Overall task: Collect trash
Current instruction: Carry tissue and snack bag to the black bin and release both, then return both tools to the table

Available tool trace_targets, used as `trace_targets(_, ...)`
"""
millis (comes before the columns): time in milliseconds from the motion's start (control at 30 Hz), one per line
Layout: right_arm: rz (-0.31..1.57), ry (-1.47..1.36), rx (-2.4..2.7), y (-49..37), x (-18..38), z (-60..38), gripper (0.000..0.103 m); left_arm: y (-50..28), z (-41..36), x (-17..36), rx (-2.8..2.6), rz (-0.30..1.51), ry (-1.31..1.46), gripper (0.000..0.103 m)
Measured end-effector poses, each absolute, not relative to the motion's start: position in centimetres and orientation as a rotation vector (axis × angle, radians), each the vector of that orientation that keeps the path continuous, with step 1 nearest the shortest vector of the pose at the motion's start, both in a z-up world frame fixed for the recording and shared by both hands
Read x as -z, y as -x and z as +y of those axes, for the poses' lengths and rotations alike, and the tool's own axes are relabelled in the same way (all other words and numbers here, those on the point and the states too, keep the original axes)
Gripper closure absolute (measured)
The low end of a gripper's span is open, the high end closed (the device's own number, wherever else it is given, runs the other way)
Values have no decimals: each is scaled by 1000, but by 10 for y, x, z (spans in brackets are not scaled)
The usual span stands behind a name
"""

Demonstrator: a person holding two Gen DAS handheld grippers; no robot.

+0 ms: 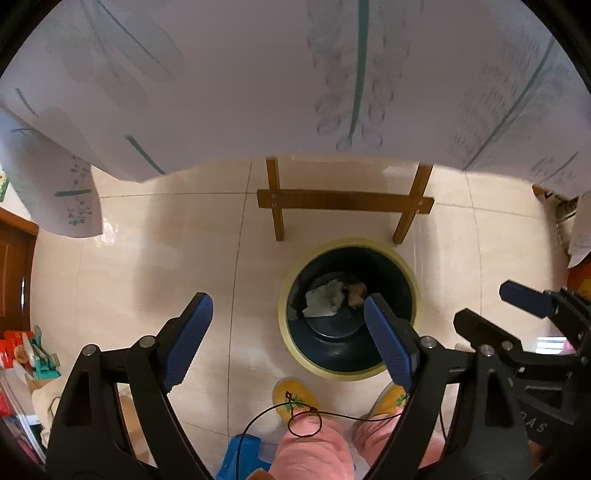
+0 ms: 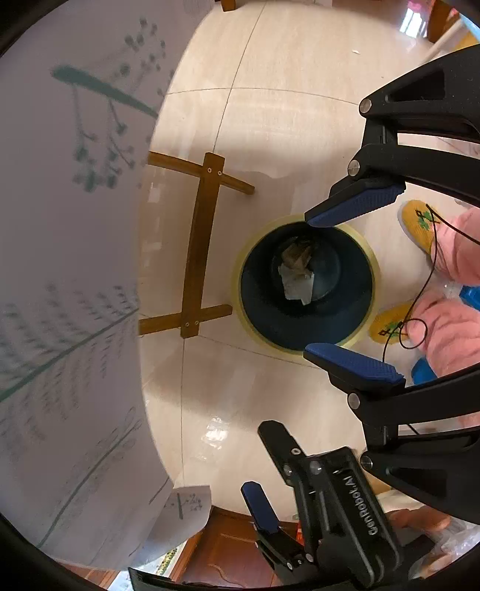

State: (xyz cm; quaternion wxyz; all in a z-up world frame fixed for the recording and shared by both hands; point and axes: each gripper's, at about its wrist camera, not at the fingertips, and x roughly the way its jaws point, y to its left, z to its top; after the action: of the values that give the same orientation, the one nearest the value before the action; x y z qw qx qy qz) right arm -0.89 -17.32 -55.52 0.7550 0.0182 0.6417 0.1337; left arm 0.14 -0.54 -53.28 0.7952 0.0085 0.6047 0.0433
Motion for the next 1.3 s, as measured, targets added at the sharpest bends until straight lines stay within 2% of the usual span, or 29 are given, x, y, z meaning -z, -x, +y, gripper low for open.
trace_targets(367,1362,-71,-312,22,443,-185,37,12,-2,408,-147,1256,17,21)
trace_targets(833,1184,-22,-404,28,215,-198,37,32,-22,191,-233,1088,-1,21)
trace_targets(1067,1043,8,-434,23,124,-207,37,33,-20,123,-260,1009,25,21)
trace_targets(1300,970,25,-397,5,72,-212,37,10,-9,71,-283,953,0,21)
